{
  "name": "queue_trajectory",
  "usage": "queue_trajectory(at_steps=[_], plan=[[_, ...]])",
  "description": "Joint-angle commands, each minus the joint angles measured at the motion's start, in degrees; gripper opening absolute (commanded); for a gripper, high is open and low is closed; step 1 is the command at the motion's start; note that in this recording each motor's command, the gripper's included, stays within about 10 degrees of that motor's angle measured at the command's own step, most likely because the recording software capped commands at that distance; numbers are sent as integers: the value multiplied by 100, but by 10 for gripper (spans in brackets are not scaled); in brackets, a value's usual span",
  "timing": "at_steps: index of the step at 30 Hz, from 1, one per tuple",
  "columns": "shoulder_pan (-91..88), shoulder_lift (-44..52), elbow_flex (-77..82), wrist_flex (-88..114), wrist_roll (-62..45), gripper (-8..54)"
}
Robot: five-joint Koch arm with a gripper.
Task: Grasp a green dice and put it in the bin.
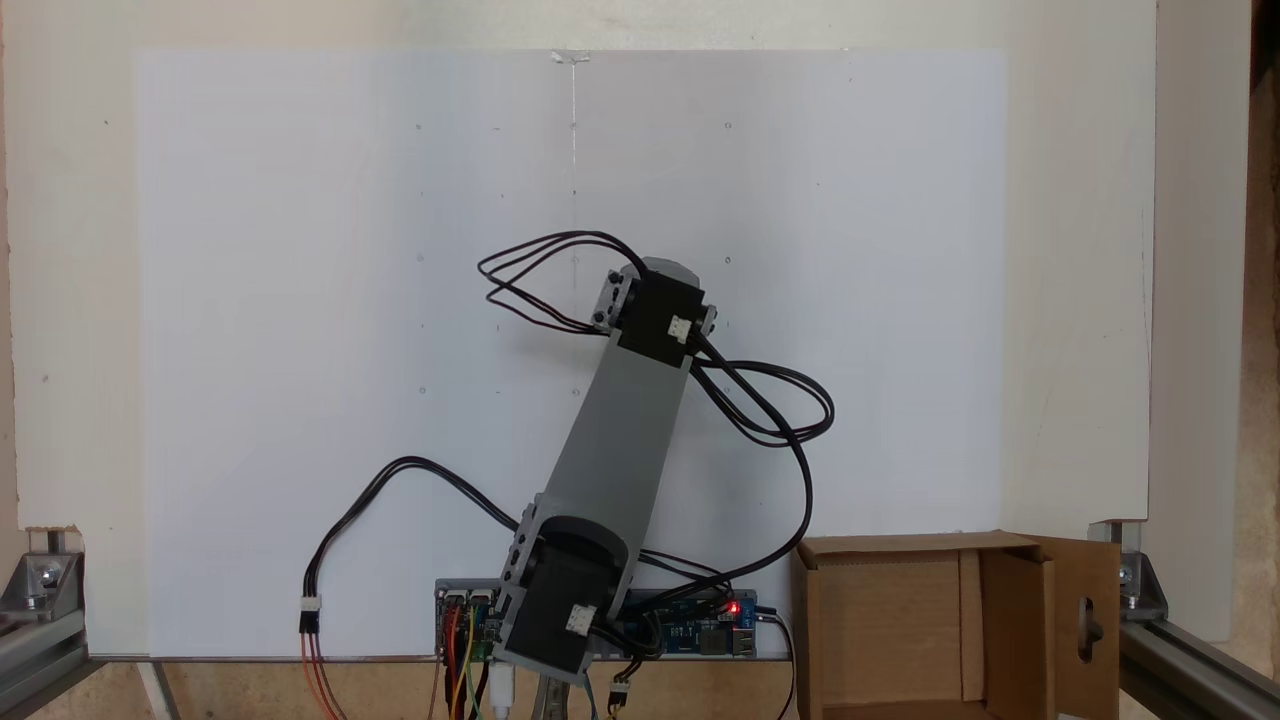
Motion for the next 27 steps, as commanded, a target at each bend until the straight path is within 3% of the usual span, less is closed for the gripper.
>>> queue_trajectory(at_steps=[1, 13, 19, 25, 27], plan=[[-9, 9, -9, -114, 26, 431], [9, -26, 158, -334, 26, 383], [0, -26, 290, -422, 35, 287], [-9, -35, 422, -624, 44, 137], [-9, -35, 439, -712, 44, 120]])
